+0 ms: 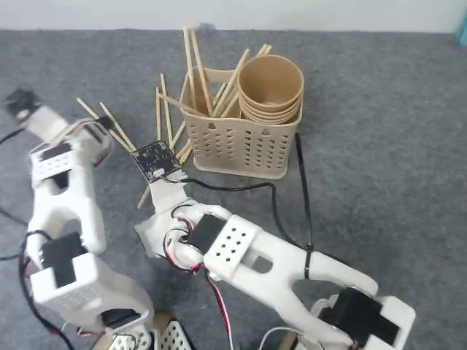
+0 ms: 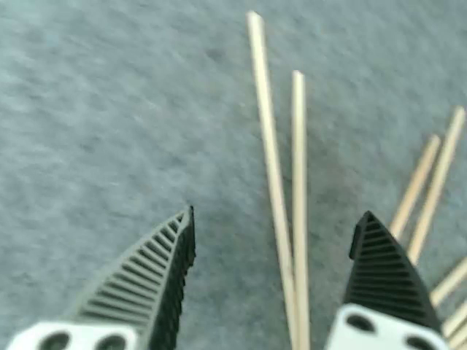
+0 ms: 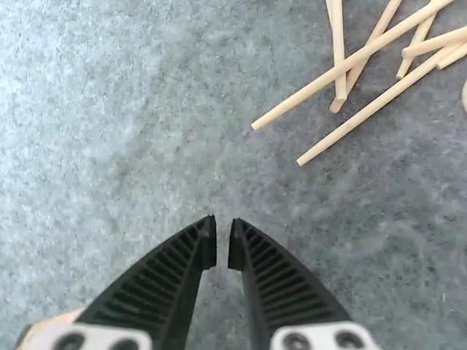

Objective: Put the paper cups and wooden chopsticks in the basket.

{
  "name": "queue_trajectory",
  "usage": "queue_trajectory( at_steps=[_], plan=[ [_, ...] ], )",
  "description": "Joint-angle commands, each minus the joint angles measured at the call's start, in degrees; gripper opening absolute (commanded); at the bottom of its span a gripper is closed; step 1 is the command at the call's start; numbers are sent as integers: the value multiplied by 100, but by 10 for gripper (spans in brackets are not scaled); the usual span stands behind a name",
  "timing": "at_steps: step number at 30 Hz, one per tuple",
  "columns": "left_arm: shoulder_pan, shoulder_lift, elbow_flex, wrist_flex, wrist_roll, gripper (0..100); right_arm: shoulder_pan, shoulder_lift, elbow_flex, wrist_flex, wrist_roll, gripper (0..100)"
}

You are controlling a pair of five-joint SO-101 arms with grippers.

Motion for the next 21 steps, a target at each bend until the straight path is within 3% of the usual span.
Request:
queue_trajectory(
  at_steps=[1, 8, 14, 21],
  plan=[
    [229, -26, -286, 0, -88, 326, -13, -365, -44, -84, 264, 48],
    [360, 519, -778, 132, -88, 326, -13, -365, -53, -84, 299, 48],
    [167, 2022, -2879, 1741, 369, 315, 312, -479, -62, -84, 299, 46],
    [149, 3393, -5015, 2945, 396, 164, 514, -1007, 132, -75, 290, 46]
  ],
)
